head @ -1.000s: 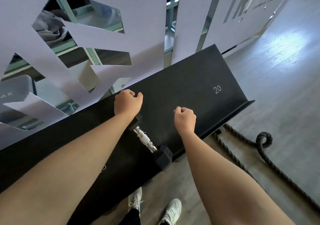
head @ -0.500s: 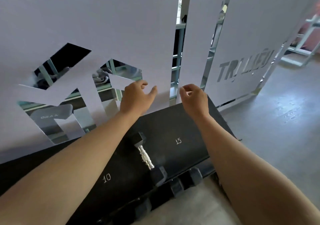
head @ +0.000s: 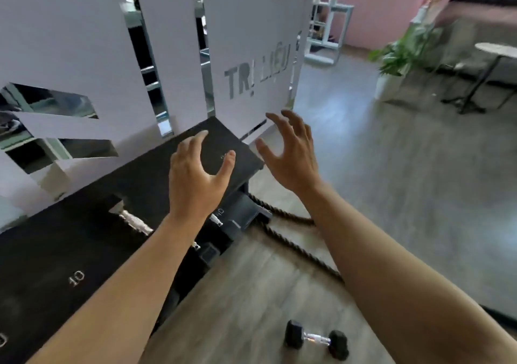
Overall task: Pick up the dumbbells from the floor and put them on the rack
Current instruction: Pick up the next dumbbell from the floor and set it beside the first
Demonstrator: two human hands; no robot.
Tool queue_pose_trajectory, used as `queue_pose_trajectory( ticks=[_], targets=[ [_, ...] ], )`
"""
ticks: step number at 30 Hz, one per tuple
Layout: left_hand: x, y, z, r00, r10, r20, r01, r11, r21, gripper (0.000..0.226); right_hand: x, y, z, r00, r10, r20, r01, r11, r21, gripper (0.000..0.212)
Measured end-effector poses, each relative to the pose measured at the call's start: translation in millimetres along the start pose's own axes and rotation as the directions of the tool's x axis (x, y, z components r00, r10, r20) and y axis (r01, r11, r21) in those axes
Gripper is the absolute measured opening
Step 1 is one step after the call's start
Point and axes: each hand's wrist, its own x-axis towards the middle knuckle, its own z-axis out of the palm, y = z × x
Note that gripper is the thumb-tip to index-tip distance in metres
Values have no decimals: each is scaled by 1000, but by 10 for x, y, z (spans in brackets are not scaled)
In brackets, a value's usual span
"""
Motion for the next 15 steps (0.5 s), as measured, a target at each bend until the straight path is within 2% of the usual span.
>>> queue_pose_trajectory(
  ticks=[4,7,11,15],
  targets=[
    [-447,713,669,994,-83,77,94,982,-162,60,-406,796,-664,994,88,-59,-90,995,-46,50],
    [-737,1267,1215,986,-129,107,152,956,-251,52,-684,1456,-1142,980,142,-140,-145,989,-7,42],
    [-1077,1870,1932,959,-225,171,269,912,-309,49,-1072,2270,-1632,951,287,-112,-281,958,63,37],
    [-1405,2099,2504,923,-298,242,363,884,-294,52,-1449,2870,-1767,911,408,-61,-399,909,123,30]
  ],
)
